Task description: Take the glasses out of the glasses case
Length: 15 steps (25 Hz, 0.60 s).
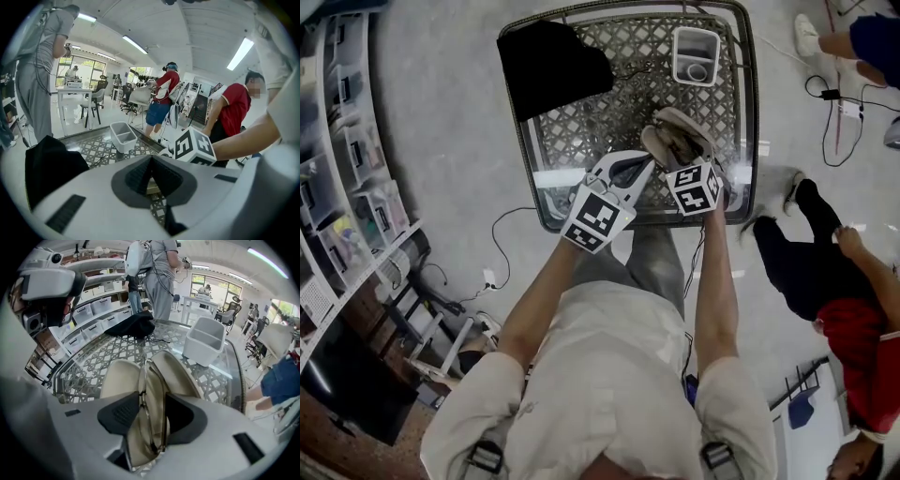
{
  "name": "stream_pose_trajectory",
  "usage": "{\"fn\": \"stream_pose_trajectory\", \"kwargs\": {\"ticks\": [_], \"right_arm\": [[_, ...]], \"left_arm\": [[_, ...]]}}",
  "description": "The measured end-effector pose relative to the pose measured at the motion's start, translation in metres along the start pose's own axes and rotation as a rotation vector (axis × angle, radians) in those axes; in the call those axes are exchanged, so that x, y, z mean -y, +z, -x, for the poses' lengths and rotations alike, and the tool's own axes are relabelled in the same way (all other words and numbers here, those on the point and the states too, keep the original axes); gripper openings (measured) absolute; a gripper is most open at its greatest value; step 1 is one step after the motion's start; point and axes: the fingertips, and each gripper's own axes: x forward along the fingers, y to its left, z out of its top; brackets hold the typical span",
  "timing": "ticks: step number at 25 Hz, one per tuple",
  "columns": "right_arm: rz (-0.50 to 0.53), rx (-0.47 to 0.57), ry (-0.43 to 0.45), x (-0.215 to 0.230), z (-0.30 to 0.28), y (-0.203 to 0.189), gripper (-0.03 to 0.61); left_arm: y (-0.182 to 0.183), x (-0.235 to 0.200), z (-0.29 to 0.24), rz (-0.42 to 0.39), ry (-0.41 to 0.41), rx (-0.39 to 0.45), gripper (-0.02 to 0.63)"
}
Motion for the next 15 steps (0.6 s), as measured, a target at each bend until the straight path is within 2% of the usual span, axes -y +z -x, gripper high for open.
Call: {"fn": "stream_pose_trajectory", "kwargs": {"ticks": [15], "right_arm": [[-0.055, -0.02, 0.023, -0.0022, 0.0039, 0.0022, 0.131]], "left_arm": [[-0.0057, -0.0022, 0.002, 0.009, 0.0, -0.009, 0.012]]}}
